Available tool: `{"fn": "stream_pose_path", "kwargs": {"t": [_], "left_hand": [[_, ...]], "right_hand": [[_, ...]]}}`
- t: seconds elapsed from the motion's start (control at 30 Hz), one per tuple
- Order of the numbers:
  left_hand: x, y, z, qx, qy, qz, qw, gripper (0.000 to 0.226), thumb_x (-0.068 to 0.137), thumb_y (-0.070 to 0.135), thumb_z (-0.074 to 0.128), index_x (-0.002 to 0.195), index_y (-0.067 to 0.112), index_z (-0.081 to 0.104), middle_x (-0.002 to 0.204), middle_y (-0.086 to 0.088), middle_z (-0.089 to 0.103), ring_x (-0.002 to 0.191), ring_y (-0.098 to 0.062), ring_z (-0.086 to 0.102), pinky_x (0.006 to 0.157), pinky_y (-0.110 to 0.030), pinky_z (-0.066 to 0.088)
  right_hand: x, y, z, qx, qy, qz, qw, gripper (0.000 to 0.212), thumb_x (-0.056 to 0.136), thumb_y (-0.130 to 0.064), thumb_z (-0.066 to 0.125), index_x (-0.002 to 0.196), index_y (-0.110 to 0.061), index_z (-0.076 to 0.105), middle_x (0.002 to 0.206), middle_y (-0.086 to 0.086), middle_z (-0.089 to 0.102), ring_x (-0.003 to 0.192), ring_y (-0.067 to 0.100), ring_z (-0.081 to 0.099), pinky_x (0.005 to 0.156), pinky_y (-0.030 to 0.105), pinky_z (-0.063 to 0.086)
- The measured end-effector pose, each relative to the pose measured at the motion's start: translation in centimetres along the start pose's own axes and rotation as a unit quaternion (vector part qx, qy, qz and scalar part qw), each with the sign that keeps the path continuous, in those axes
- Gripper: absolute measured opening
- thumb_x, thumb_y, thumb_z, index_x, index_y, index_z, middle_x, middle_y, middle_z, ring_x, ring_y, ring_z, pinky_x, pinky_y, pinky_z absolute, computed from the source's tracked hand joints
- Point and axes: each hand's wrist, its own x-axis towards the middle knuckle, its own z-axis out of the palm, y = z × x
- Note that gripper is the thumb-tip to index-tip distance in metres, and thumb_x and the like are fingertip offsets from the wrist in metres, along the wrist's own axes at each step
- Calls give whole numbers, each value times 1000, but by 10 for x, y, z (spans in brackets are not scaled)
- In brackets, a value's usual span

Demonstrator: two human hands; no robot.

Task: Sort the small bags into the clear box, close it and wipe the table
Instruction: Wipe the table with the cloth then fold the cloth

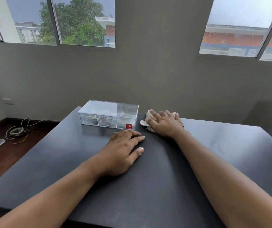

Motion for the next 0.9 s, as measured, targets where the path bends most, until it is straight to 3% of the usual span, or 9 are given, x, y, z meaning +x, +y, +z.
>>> {"fn": "stream_pose_path", "kwargs": {"t": [0.23, 0.53, 0.73, 0.9], "left_hand": [[10, 5, 0, -51, 40, 30, 997, 46, 97, 48, 42, 137, 34, 60, 135, 21, 54, 131, -3, 42, 115, -31, 27], [39, 32, 8, -75, 37, 43, 996, 44, 93, 46, 47, 129, 31, 66, 127, 15, 60, 121, -9, 49, 111, -31, 33], [57, 44, 18, -92, 38, 41, 994, 44, 92, 48, 45, 127, 32, 66, 127, 17, 59, 123, -9, 48, 111, -38, 34], [65, 46, 24, -100, 50, 42, 993, 39, 95, 44, 48, 127, 32, 66, 127, 16, 58, 125, -10, 48, 111, -34, 33]], "right_hand": [[-85, 30, -13, -6, -31, -73, 997, 66, 96, -76, 21, 157, -56, 5, 172, -12, 1, 157, 10, -10, 127, 47, -9], [-186, 74, -26, -27, -41, -80, 996, 63, 95, -78, 21, 151, -65, -3, 168, -25, -8, 153, -2, -19, 127, 41, -11], [-163, 108, -34, -24, -39, -26, 999, 71, 89, -84, 21, 153, -63, -1, 169, -24, -5, 154, 1, -15, 127, 43, -10], [-123, 124, -32, -21, -19, 31, 999, 82, 83, -88, 17, 157, -55, 3, 171, -16, -3, 157, 11, -11, 126, 46, -9]]}}
